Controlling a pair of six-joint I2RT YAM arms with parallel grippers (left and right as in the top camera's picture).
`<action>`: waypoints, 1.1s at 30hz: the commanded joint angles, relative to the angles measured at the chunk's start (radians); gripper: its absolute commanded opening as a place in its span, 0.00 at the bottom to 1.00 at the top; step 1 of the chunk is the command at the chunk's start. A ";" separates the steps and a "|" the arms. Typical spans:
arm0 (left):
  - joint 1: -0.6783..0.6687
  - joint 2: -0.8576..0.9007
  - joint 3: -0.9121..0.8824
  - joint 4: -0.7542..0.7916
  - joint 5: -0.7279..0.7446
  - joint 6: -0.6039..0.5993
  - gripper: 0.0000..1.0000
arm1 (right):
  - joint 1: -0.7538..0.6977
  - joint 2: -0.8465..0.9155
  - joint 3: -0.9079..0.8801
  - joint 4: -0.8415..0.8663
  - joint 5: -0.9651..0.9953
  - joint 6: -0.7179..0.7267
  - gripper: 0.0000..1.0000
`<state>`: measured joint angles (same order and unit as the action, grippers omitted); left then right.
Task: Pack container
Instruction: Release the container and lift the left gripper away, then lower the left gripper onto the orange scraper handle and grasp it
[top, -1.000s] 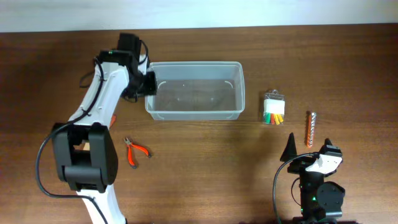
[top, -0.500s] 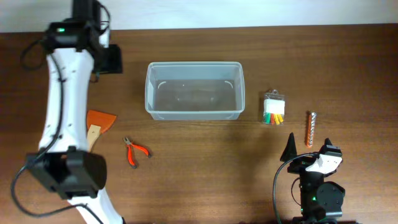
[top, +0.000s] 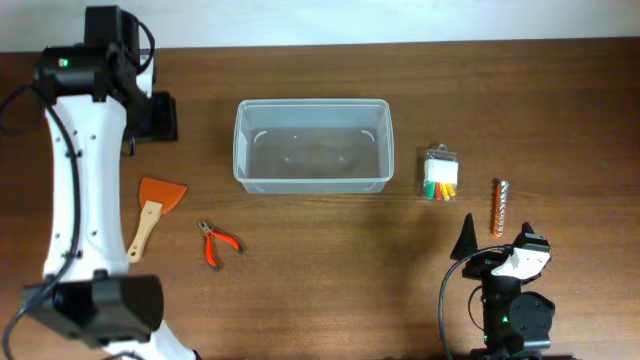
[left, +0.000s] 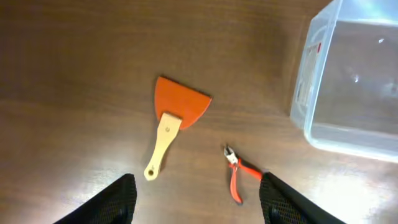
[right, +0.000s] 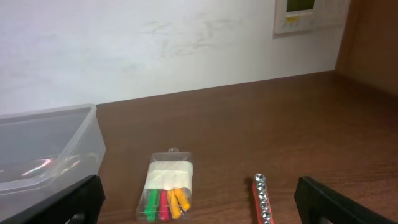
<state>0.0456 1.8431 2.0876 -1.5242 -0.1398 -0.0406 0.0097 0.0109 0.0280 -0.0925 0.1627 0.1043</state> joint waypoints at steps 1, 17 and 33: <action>0.001 -0.196 -0.124 0.020 -0.014 0.019 0.67 | -0.005 -0.007 -0.010 0.000 -0.002 -0.003 0.99; 0.114 -0.606 -0.929 0.451 -0.142 0.154 1.00 | -0.005 -0.007 -0.010 0.000 -0.002 -0.003 0.99; 0.278 -0.201 -0.931 0.667 -0.046 0.468 1.00 | -0.005 -0.007 -0.010 0.000 -0.002 -0.003 0.99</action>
<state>0.3176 1.5921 1.1576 -0.8764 -0.2352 0.3195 0.0090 0.0109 0.0277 -0.0921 0.1623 0.1043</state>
